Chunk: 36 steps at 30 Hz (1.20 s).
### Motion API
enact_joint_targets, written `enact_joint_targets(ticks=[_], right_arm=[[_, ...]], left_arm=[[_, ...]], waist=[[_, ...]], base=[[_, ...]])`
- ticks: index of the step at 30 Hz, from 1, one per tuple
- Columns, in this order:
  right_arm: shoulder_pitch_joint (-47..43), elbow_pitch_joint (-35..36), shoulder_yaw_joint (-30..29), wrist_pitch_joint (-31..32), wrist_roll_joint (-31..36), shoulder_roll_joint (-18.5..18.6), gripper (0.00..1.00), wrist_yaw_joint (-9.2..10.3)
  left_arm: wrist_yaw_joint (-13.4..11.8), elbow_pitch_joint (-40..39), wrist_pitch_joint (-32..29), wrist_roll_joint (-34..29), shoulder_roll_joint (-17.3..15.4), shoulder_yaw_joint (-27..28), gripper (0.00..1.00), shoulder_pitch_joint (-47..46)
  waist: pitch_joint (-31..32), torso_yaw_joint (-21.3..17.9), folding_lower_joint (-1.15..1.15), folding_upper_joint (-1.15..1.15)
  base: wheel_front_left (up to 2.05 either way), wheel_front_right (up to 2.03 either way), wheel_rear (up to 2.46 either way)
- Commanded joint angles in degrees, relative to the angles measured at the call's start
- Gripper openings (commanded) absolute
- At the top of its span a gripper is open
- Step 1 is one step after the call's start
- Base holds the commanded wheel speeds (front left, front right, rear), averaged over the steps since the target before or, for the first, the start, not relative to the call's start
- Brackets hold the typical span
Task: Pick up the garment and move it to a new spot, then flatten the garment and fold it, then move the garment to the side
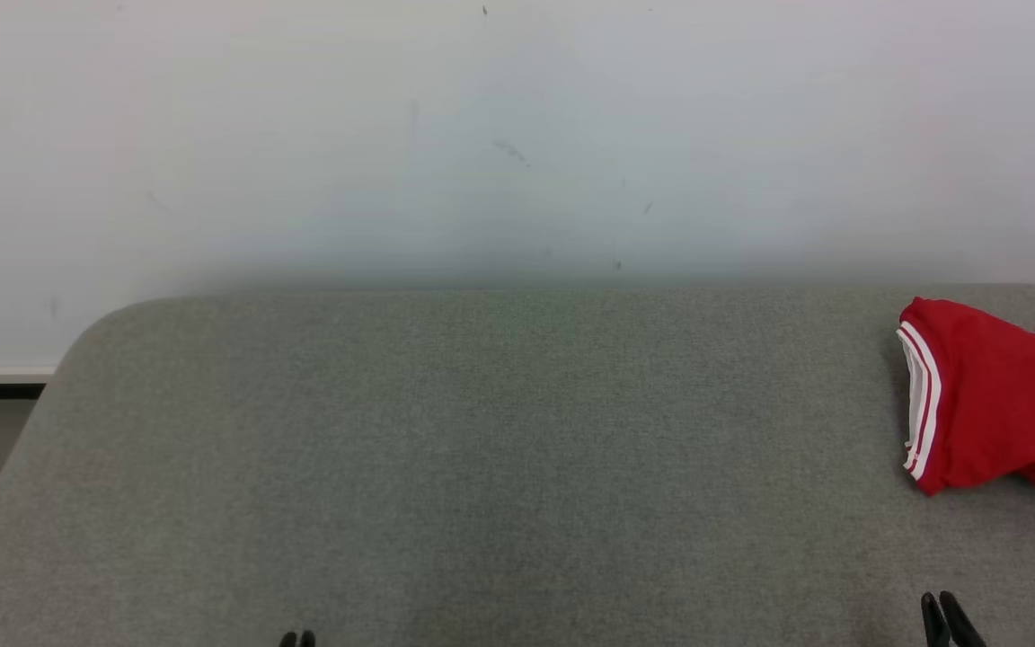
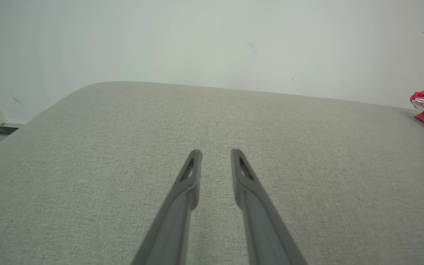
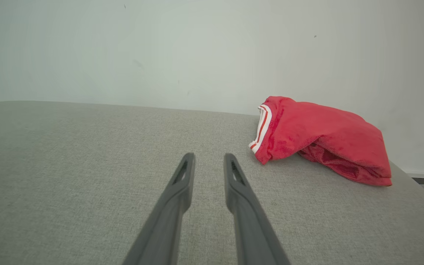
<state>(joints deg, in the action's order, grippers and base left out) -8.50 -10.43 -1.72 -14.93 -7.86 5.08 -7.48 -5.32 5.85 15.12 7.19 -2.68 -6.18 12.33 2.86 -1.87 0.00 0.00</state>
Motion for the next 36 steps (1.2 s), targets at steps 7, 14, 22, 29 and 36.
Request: enact_joint_targets(ticks=[7,14,22,29,36], right_arm=[[0.97,-1.16,-0.29,1.55,-5.4,-0.32,0.0,0.0],[2.38,-1.33,-0.75,3.5,-13.19,-0.48,0.0,0.0],[3.83,-1.54,-1.22,5.52,-21.31,-0.66,0.0,0.0],[5.0,-1.73,-1.61,7.17,-27.82,-0.8,0.0,0.0],[6.09,-1.91,-1.95,8.7,-33.87,-0.94,0.0,-0.01]], left_arm=[[0.67,0.92,-0.96,5.84,-0.28,0.29,0.0,-0.88],[1.89,1.74,-2.5,14.21,-0.8,0.89,0.0,-2.73],[3.21,2.7,-4.16,22.89,-1.25,1.56,0.0,-4.67],[4.23,3.38,-5.54,29.78,-1.55,2.16,0.0,-6.19],[5.17,3.8,-6.86,36.08,-1.8,2.82,0.0,-7.54]], waist=[[-0.12,0.07,0.0,0.0],[-0.29,0.17,0.0,0.0],[-0.48,0.3,0.0,0.0],[-0.65,0.4,0.0,0.0],[-0.82,0.51,0.0,0.0]], base=[[0.0,0.0,0.0],[0.0,0.0,0.0],[0.0,0.0,0.0],[0.0,0.0,0.0],[0.0,0.0,0.0]])
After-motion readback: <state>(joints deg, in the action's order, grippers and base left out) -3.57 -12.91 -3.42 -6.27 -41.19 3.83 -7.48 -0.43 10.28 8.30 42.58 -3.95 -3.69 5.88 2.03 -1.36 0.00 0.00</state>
